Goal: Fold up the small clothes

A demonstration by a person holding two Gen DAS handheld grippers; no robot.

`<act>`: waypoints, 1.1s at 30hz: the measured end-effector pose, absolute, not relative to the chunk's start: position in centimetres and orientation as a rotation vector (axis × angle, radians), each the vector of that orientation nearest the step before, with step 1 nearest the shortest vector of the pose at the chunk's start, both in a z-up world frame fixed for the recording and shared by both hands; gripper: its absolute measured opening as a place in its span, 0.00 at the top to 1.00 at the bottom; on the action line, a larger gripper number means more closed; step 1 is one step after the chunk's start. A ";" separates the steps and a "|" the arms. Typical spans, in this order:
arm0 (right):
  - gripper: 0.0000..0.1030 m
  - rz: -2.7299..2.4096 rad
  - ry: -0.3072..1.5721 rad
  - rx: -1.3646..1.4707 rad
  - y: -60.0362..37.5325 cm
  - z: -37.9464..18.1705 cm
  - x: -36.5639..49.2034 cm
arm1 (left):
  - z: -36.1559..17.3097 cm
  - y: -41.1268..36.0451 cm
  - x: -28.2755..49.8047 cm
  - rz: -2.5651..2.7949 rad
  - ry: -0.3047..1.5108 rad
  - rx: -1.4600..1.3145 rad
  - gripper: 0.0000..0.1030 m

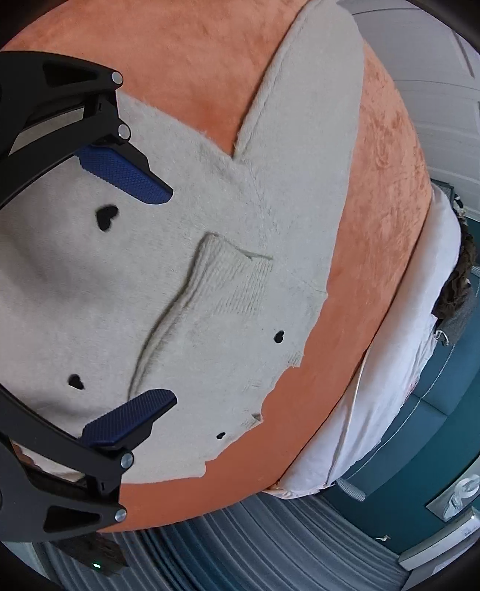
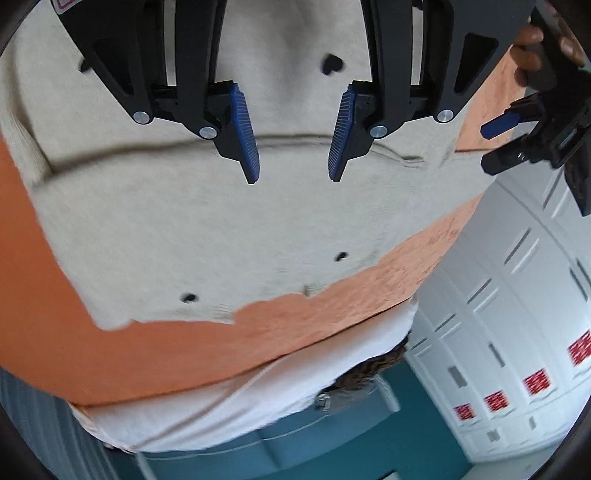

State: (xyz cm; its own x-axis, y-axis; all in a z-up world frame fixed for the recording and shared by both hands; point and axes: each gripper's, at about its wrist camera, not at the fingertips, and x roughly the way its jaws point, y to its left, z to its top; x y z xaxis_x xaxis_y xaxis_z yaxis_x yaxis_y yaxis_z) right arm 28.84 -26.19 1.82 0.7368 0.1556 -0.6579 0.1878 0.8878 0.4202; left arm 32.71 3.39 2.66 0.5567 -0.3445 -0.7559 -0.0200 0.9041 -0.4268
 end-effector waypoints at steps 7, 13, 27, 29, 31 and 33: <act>0.46 -0.152 0.786 0.684 -33.7 -1.2 27.6 | -2.9 2.5 37.9 -0.082 1.152 -0.553 0.40; 0.90 -0.177 0.759 0.708 -35.6 -2.2 28.9 | -1.1 1.4 39.2 -0.119 1.057 -0.491 0.91; 0.90 -0.249 0.737 0.724 -37.4 -3.1 26.7 | -3.8 0.5 39.1 -0.117 0.982 -0.328 0.91; 0.87 -0.293 0.747 0.722 -37.5 -2.8 25.4 | -4.1 0.7 38.4 -0.123 0.950 -0.328 0.89; 0.86 -0.375 0.707 0.682 -37.2 -1.5 23.6 | -4.1 0.6 37.9 -0.124 0.930 -0.319 0.89; 0.84 -0.389 0.651 0.630 -37.0 0.3 22.8 | -4.3 0.5 37.5 -0.129 0.904 -0.310 0.89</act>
